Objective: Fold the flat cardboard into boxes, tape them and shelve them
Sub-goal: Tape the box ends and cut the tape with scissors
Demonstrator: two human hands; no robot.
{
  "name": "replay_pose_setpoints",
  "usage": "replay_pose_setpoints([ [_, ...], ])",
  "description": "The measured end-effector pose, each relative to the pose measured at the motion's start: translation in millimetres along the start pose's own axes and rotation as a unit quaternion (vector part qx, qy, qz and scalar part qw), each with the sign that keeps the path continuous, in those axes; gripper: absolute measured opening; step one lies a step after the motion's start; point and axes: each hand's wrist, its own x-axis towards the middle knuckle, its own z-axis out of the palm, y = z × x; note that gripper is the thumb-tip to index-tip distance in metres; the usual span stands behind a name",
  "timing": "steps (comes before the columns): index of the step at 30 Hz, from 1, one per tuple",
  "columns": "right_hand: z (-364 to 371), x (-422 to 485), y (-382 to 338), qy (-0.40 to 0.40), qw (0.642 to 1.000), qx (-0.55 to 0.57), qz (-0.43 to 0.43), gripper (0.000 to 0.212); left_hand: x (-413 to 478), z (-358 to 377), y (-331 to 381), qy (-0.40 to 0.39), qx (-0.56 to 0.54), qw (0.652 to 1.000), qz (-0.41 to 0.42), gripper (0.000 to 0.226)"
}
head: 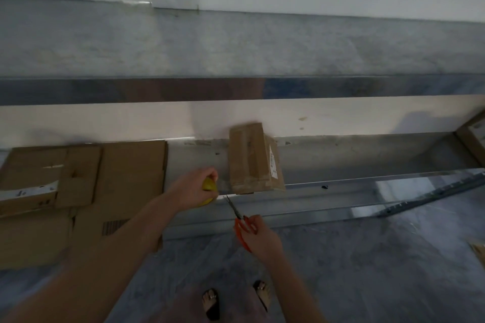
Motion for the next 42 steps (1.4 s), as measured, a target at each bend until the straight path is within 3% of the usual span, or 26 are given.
replay_pose_setpoints([
  [3, -12.9, -10.4, 23.9, 0.04, 0.996, -0.071, -0.025, 0.039, 0.0, 0.4, -2.5, -0.007, 0.011, 1.0, -0.018, 0.029],
  [8, -70.2, -27.8, 68.6, 0.263, 0.952, -0.13, -0.085, 0.044, -3.9, 6.3, -5.9, 0.0, 0.02, 0.999, -0.027, 0.03],
  [13, -133.3, 12.6, 62.6, 0.342, 0.92, -0.168, -0.088, 0.043, -7.0, 10.9, -3.8, 0.004, 0.005, 0.999, -0.045, 0.031],
  [19, -164.5, 90.7, 27.4, 0.253, 0.935, -0.246, -0.041, 0.055, -12.1, 13.4, 5.2, 0.026, -0.006, 0.996, -0.085, 0.029],
  [26, -170.9, 133.9, 22.9, 0.215, 0.927, -0.295, -0.087, 0.053, -17.6, 22.8, 18.1, 0.052, -0.007, 0.991, -0.126, 0.024],
  [30, -173.3, 136.1, 39.0, 0.181, 0.938, -0.265, -0.131, 0.066, -19.5, 28.6, 23.3, 0.063, -0.013, 0.988, -0.143, 0.024],
  [39, -162.1, 68.3, 49.3, 0.206, 0.869, -0.355, -0.278, 0.065, -22.3, 24.2, 22.0, 0.055, -0.011, 0.988, -0.141, 0.026],
  [42, -130.8, 32.7, 40.5, 0.2, 0.868, -0.329, -0.313, 0.063, -20.8, 17.5, 21.9, 0.056, -0.017, 0.991, -0.119, 0.027],
])
